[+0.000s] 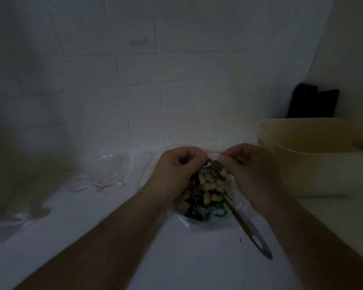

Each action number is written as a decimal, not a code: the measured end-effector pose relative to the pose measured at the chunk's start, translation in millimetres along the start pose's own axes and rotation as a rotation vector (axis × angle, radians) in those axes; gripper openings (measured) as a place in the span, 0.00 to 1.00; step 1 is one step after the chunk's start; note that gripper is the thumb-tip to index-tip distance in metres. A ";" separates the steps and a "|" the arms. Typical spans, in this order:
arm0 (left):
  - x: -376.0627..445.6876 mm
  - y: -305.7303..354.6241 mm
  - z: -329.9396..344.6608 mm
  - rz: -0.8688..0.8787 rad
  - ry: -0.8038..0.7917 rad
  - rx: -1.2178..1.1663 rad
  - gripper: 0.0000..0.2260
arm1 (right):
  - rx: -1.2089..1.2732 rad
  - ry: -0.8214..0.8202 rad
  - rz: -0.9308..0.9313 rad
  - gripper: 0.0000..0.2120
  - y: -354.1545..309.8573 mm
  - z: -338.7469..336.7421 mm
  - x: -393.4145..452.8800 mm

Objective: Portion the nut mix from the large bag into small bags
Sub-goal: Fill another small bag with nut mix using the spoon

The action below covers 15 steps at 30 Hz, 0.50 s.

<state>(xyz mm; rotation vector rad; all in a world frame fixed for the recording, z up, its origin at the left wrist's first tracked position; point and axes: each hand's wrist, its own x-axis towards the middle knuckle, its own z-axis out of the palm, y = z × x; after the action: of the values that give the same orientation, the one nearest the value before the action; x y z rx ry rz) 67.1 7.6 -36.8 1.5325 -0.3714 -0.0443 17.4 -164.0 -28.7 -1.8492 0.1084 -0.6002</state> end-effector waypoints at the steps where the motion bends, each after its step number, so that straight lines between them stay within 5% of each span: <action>1: 0.3 -0.4 0.2 0.017 0.004 0.033 0.05 | -0.024 0.009 -0.013 0.08 -0.5 -0.3 -0.5; 15: -3.4 2.0 0.3 0.054 -0.066 0.013 0.06 | 0.065 -0.095 0.072 0.02 -6.1 4.1 -4.8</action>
<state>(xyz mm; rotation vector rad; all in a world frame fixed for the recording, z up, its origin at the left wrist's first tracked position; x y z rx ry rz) 63.4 8.3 -35.6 1.5357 -0.4662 -0.0498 13.8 -156.6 -25.9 -1.7993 0.0909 -0.4595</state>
